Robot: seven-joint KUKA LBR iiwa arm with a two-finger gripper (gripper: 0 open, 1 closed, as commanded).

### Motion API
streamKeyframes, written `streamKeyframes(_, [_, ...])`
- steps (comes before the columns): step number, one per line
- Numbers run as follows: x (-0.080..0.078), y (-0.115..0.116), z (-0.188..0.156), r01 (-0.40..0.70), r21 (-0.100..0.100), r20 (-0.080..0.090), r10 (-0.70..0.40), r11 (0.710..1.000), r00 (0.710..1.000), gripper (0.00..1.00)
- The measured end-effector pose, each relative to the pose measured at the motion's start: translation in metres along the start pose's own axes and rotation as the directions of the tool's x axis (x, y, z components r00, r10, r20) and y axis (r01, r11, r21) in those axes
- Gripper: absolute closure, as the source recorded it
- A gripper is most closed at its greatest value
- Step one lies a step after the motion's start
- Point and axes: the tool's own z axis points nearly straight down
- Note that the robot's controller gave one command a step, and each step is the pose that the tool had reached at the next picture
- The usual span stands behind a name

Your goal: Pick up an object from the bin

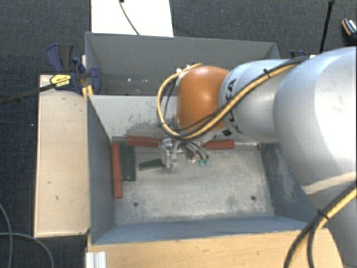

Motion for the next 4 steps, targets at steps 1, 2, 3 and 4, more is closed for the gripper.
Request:
streamKeyframes(1, [0.035, -0.013, -0.024, 0.034, 0.002, -0.004, -0.034, 0.999, 0.999, 1.00])
streamKeyframes(2, [0.034, -0.012, -0.023, 0.034, 0.001, -0.003, -0.034, 0.999, 0.999, 0.00])
streamKeyframes(3, [0.008, 0.016, 0.002, -0.016, 0.000, 0.000, 0.016, 1.000, 1.000, 0.00])
streamKeyframes(4, [0.025, 0.029, 0.001, 0.271, -0.001, -0.005, -0.271, 0.963, 0.963, 0.00])
